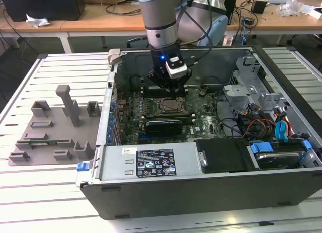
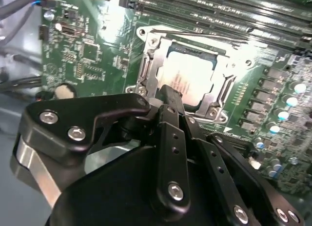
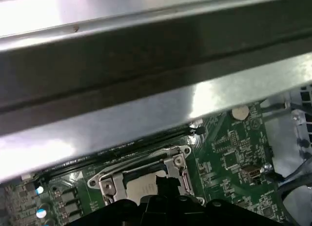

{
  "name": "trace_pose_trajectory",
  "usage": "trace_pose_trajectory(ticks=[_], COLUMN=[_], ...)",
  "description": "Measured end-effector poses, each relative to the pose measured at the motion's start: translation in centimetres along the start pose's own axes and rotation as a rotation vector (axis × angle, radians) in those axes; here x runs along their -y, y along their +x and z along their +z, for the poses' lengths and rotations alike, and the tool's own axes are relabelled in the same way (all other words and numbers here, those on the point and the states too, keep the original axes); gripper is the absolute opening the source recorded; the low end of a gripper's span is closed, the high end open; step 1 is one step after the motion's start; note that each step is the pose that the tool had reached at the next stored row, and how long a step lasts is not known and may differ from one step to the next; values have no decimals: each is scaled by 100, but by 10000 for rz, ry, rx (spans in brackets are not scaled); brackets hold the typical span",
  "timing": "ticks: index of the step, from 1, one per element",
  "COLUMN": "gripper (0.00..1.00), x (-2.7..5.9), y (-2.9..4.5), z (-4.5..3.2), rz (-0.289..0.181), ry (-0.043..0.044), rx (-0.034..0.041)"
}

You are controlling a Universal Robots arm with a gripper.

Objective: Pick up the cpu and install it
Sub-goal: 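Install the first cpu locking lever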

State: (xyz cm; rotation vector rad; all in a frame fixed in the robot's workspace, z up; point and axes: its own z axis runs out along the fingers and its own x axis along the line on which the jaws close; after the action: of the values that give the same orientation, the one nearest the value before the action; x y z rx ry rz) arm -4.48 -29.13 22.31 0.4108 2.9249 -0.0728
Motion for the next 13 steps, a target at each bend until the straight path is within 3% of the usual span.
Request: trace_pose_trajectory(ticks=[2,3,4,10,13], gripper=[11,11,11,11,11], x=[-18,-23,-24,-24,19], y=[-58,-74,-79,-79,-90], z=[17,22,24,24,31], rz=[-43,-60,-73,-73,-77], ry=[113,154,184,190,205], rx=[-381,-522,-600,-604,-656])
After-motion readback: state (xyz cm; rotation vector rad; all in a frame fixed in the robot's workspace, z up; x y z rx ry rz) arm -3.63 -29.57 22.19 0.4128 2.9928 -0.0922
